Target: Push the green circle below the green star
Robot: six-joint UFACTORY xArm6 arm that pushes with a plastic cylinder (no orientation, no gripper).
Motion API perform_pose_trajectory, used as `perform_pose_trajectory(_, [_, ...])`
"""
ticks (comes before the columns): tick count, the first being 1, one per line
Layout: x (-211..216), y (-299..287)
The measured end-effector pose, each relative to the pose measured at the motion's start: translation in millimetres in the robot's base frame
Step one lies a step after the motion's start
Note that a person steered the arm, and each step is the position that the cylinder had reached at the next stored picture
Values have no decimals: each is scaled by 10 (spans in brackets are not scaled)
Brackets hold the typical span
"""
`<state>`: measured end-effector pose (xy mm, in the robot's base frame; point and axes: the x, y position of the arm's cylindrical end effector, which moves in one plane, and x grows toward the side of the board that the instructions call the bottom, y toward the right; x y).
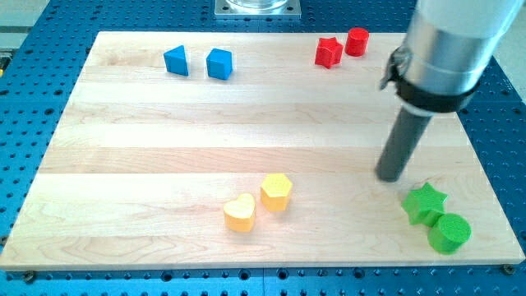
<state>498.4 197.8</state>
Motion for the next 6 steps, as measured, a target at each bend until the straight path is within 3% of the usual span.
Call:
perform_pose_trajectory(2, [977, 764])
perform_pose_trajectory(3, [1188, 998])
perform_pose_trajectory(5, [1204, 69])
perform_pose_trajectory(6, [1192, 44])
